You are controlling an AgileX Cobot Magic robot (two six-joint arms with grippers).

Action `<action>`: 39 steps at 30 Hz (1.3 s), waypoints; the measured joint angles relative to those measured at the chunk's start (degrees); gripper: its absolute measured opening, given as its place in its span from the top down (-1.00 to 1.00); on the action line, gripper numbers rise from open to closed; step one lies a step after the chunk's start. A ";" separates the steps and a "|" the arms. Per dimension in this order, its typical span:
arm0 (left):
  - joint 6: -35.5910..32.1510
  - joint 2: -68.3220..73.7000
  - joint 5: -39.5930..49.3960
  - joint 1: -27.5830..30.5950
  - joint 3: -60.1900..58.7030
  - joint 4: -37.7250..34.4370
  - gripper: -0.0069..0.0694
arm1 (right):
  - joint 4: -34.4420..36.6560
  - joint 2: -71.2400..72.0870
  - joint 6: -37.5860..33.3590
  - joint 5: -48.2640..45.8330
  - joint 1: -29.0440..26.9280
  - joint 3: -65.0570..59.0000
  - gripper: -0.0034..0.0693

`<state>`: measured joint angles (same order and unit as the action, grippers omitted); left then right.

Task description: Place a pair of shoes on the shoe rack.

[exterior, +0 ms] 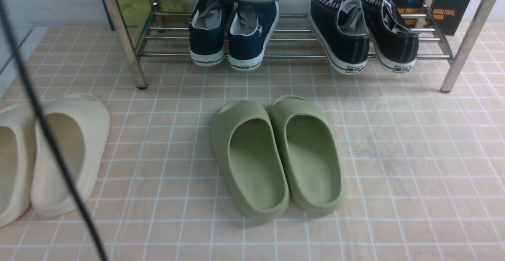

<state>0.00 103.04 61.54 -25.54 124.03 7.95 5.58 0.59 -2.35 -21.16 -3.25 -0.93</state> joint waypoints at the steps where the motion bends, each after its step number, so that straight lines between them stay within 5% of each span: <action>1: -1.23 -4.20 0.28 0.00 -0.45 0.04 0.79 | 0.00 0.00 0.00 0.00 0.00 0.00 0.25; 5: -4.16 -13.51 -3.34 0.06 -5.39 -0.58 0.79 | 0.00 0.00 0.00 0.00 0.00 0.00 0.25; 10: -5.06 -31.01 -16.66 0.06 -26.38 -1.05 0.78 | -0.06 0.00 0.00 0.00 0.00 0.00 0.25; 15: -4.74 -50.38 -36.36 0.06 -59.29 4.06 0.77 | -0.11 0.00 0.00 0.00 0.00 0.00 0.25; 24: 1.50 -75.65 -55.71 0.10 -88.94 5.90 0.77 | -0.05 0.00 0.00 0.00 0.00 0.00 0.25; 39: 2.09 -81.32 -42.48 0.10 -106.17 4.99 0.73 | 0.02 0.00 0.00 0.00 0.00 0.00 0.25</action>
<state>2.09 21.72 19.06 -25.44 17.87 12.94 5.59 0.59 -2.35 -21.16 -3.25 -0.93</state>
